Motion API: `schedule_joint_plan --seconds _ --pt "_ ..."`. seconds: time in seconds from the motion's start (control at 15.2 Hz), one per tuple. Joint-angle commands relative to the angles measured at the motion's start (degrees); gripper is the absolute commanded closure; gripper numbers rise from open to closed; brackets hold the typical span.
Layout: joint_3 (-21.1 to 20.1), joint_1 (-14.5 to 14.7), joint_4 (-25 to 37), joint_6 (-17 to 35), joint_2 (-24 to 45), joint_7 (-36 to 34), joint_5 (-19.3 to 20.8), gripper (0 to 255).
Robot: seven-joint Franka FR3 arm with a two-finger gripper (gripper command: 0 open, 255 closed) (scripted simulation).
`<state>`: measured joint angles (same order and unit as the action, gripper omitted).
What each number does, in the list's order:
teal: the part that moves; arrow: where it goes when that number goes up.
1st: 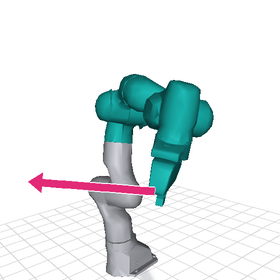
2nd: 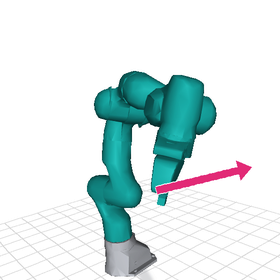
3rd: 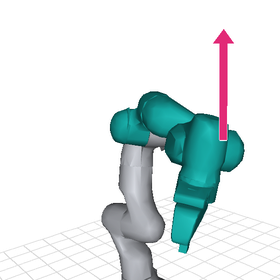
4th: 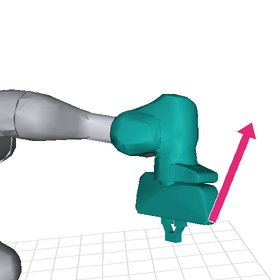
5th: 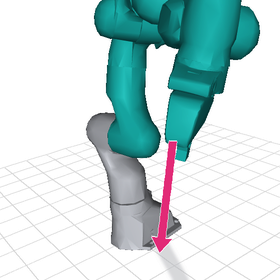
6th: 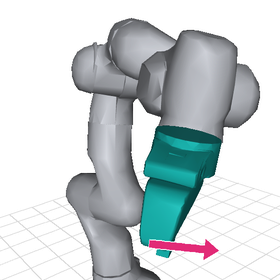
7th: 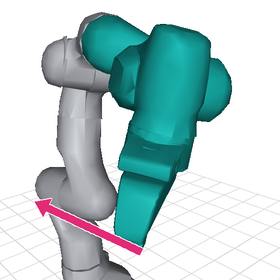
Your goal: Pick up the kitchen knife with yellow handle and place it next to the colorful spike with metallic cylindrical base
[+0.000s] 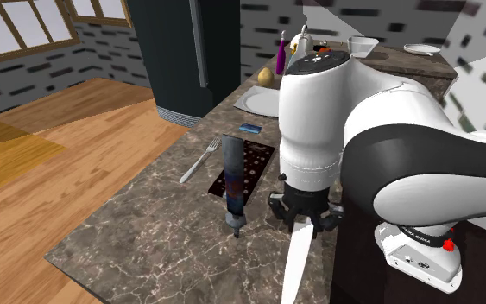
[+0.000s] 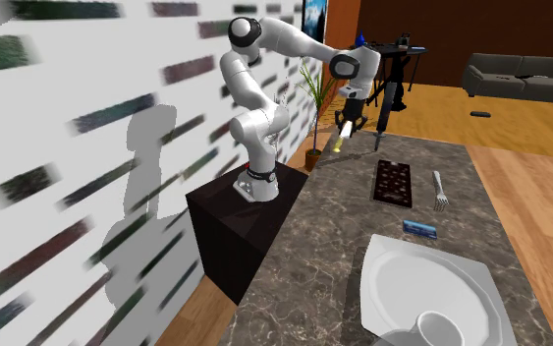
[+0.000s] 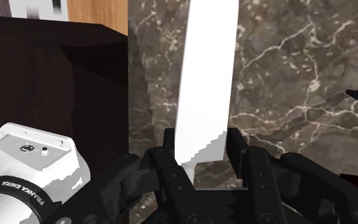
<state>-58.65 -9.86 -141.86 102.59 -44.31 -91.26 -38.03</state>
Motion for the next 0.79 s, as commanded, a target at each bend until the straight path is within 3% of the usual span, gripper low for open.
schedule_joint_plan --seconds 0.0,0.53,0.73 --pt "-1.33 -0.35 -0.87 1.66 0.54 0.11 -0.68 255" --pt "-6.87 -2.16 -4.03 8.2 3.0 0.71 -3.32 255" --pt "-6.87 -2.17 -4.03 8.19 2.99 0.71 -3.33 255"
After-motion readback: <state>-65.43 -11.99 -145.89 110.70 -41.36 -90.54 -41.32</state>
